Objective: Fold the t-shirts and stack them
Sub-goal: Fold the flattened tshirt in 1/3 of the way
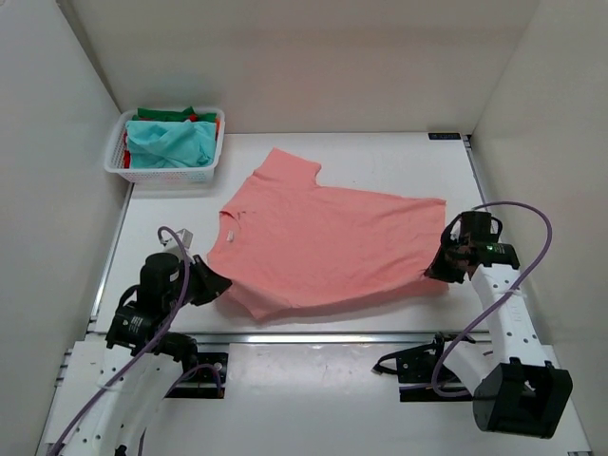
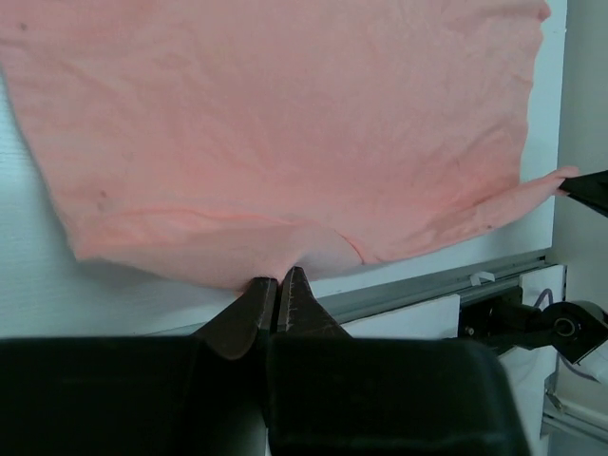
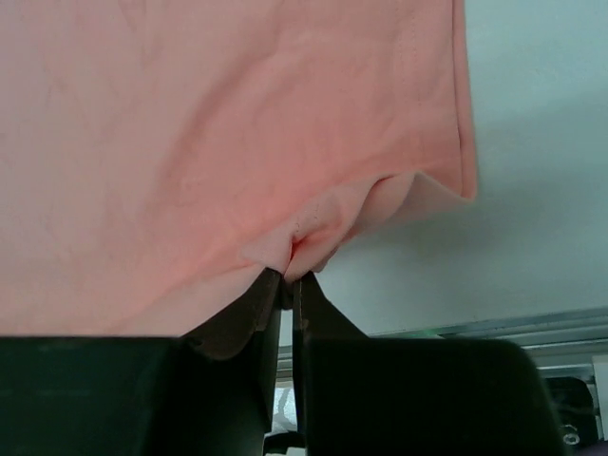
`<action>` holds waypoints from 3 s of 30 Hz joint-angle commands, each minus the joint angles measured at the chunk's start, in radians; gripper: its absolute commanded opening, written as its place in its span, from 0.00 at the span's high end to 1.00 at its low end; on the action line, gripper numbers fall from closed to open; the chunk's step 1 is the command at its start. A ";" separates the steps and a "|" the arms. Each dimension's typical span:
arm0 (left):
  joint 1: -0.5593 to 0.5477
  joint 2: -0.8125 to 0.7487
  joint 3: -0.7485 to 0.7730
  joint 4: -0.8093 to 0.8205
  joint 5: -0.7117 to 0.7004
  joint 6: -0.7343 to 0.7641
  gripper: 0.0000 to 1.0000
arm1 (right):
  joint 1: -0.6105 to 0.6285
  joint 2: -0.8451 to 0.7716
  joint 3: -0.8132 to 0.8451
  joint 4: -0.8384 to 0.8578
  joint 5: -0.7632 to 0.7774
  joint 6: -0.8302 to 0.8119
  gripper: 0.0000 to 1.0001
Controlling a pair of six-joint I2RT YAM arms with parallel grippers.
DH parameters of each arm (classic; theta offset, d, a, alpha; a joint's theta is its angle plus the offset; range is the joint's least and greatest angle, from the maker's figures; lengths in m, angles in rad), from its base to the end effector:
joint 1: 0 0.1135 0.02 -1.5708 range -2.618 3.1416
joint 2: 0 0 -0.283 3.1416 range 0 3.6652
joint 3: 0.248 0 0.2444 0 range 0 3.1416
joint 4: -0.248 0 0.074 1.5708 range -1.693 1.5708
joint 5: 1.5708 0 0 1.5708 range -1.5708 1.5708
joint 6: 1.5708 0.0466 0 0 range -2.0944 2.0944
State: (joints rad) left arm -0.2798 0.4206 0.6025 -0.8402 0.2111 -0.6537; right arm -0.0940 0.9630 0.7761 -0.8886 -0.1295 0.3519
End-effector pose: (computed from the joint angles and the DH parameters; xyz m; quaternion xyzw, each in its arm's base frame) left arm 0.0727 -0.0310 0.2578 -0.1203 0.8858 -0.2816 0.3487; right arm 0.1593 -0.0090 0.2550 0.1985 0.9470 0.0937 0.2345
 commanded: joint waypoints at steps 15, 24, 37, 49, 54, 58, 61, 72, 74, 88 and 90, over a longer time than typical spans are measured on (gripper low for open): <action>0.037 0.490 0.253 0.312 -0.002 0.089 1.00 | -0.102 -0.003 -0.028 -0.078 0.027 0.048 1.00; 0.039 0.636 0.247 0.394 -0.007 0.118 1.00 | -0.125 0.008 -0.051 -0.038 0.005 0.119 1.00; 0.045 0.877 0.347 0.457 -0.026 0.177 1.00 | -0.184 0.037 -0.103 0.013 0.002 0.179 1.00; 0.079 1.116 0.545 0.477 -0.038 0.194 0.62 | -0.239 0.045 -0.135 0.157 -0.016 0.344 0.60; 0.094 1.164 0.606 0.483 -0.027 0.198 0.48 | -0.234 0.003 -0.123 0.200 0.062 0.391 0.01; 0.079 1.144 0.594 0.445 -0.018 0.230 0.50 | -0.182 0.014 -0.097 0.182 0.094 0.368 0.01; 0.060 1.091 0.507 0.435 -0.027 0.249 0.51 | -0.104 0.057 -0.078 0.191 0.105 0.322 0.01; -0.047 1.075 0.221 0.382 -0.185 0.180 0.58 | -0.012 0.278 -0.093 0.235 0.186 0.194 0.06; -0.061 1.087 0.204 0.348 -0.190 0.163 0.58 | -0.027 0.310 -0.094 0.252 0.162 0.171 0.05; -0.136 0.824 -0.108 0.296 -0.197 0.002 0.62 | 0.054 0.666 0.118 0.240 0.145 -0.047 0.01; -0.133 0.742 -0.150 0.265 -0.208 -0.024 0.63 | 0.086 0.678 0.135 0.237 0.142 -0.047 0.01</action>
State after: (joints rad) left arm -0.4129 1.2362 0.5350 -0.4240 0.0330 -0.6266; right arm -0.0555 1.5917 0.8970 -0.7631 0.0326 0.3557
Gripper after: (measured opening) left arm 0.378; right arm 0.991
